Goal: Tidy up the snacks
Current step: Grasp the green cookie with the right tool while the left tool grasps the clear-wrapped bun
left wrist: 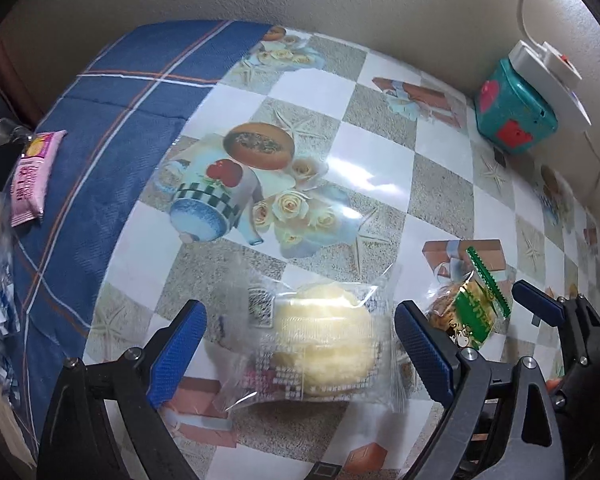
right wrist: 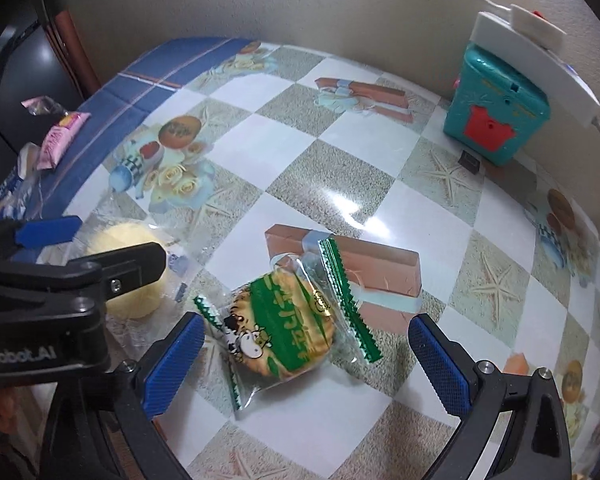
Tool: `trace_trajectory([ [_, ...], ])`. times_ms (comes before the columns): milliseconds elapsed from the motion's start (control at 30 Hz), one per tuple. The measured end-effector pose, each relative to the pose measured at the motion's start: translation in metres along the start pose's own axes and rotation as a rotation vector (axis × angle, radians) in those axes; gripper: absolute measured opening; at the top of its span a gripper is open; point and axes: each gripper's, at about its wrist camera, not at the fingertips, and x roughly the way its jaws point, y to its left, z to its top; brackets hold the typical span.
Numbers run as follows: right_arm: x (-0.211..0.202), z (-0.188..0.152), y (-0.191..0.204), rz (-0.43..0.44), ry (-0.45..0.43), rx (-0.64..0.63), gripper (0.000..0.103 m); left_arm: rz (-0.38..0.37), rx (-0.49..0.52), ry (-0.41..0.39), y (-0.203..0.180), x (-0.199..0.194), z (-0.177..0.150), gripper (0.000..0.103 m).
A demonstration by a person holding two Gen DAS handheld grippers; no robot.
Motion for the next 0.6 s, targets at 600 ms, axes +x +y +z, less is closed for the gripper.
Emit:
trace_trajectory([
  [600, 0.006, 0.002, 0.007, -0.018, -0.017, -0.032, 0.077, -0.003, -0.060, 0.006, 0.008, 0.014, -0.004, 0.084],
])
